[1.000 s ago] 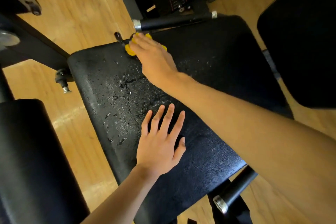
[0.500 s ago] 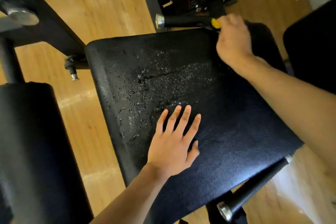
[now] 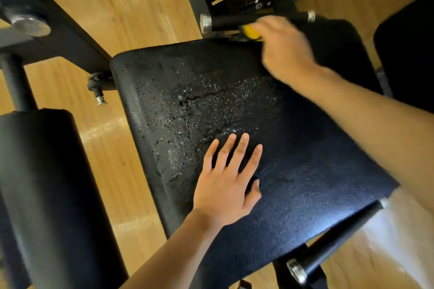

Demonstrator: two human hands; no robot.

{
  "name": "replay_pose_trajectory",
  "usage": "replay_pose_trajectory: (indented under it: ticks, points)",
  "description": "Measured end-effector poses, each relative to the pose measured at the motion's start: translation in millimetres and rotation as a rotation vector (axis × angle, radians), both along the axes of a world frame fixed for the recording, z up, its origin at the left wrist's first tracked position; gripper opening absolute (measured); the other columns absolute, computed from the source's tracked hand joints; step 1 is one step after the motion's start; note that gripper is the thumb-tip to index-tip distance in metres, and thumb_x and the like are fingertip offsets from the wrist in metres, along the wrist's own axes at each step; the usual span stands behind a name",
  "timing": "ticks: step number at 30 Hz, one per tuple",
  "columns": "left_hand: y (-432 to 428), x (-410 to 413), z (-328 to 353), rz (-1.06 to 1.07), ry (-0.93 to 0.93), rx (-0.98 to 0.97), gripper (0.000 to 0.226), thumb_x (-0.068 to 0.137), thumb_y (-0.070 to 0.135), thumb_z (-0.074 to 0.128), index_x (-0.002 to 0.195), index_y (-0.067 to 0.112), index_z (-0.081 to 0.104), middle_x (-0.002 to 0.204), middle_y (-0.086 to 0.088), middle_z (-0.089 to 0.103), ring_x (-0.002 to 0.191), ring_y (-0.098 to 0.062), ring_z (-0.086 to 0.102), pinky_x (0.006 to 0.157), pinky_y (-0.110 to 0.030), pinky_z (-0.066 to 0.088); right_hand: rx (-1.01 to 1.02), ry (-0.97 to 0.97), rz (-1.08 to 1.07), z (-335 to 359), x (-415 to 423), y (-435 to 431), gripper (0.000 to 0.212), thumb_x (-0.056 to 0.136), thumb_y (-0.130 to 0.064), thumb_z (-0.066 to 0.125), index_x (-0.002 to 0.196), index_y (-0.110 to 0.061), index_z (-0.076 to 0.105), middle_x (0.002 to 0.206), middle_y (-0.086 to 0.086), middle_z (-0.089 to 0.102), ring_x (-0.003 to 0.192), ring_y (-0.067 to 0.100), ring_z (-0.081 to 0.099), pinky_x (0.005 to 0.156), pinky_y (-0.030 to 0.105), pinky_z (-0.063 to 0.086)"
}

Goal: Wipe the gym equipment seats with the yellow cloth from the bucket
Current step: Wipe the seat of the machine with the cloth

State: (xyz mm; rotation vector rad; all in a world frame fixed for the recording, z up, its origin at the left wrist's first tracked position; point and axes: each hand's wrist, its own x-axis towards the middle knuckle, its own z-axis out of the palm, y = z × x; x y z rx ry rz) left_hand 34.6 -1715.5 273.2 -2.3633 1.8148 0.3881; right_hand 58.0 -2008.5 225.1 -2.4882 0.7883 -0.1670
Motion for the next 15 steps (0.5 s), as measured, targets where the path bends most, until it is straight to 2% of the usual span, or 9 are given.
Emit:
replay_pose_trajectory:
  ticks: [4, 8, 12, 15]
  points:
    - [-0.5, 0.6, 1.1, 0.007, 0.013, 0.004, 0.066, 0.095, 0.049, 0.051, 0.155, 0.022, 0.044, 0.162, -0.012, 0.037, 0.148, -0.034, 0.033, 0.123, -0.055, 0.018, -0.029, 0.134, -0.211, -13.9, -76.3, -54.8, 0.050, 0.087, 0.005, 0.039, 0.132, -0.007, 0.055, 0.140, 0.016, 0.053, 0.127, 0.038, 0.049, 0.111, 0.040, 0.038]
    - [-0.6, 0.5, 1.0, 0.011, 0.011, -0.018, 0.066, 0.095, 0.049, 0.050, 0.154, 0.022, 0.044, 0.163, -0.012, 0.036, 0.148, -0.034, 0.033, 0.123, -0.055, 0.018, -0.052, 0.129, -0.302, -9.1, -46.2, -26.7, 0.048, 0.086, 0.002, 0.035, 0.127, -0.006, 0.059, 0.133, 0.015, 0.058, 0.122, 0.037, 0.052, 0.106, 0.040, 0.040]
    - [-1.3, 1.2, 1.2, 0.021, 0.009, -0.018, 0.066, 0.092, 0.048, 0.053, 0.152, 0.021, 0.047, 0.161, -0.013, 0.039, 0.147, -0.035, 0.035, 0.123, -0.056, 0.020, -0.004, -0.060, -0.011, 17.5, 29.4, 62.3, 0.054, 0.085, 0.010, 0.044, 0.130, -0.014, 0.061, 0.138, 0.007, 0.057, 0.129, 0.029, 0.050, 0.111, 0.042, 0.040]
    - [-0.7, -0.5, -0.8, 0.028, 0.019, -0.076, 0.058, 0.088, 0.045, 0.060, 0.140, 0.018, 0.059, 0.147, -0.013, 0.052, 0.139, -0.037, 0.044, 0.120, -0.058, 0.026, 0.089, -0.091, 0.239, 42.9, 71.1, 123.1, 0.063, 0.088, 0.009, 0.053, 0.146, -0.015, 0.049, 0.158, 0.006, 0.039, 0.148, 0.024, 0.029, 0.122, 0.032, 0.014]
